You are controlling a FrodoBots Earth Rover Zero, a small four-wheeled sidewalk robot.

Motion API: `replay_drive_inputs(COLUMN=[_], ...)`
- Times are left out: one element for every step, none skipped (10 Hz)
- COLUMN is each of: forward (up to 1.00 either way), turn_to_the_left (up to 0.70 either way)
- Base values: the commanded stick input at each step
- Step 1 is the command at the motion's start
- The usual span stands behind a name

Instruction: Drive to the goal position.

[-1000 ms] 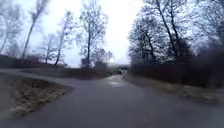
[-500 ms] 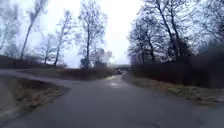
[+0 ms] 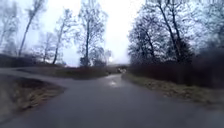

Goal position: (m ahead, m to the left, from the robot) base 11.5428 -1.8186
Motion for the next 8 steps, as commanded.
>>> replay_drive_inputs(forward=[0.7, 0.7, 0.7, 0.7, 0.7, 0.7, 0.7, 0.7], turn_to_the_left=[0.0, 0.0, 0.0, 0.0, 0.02, 0.1, 0.14, 0.14])
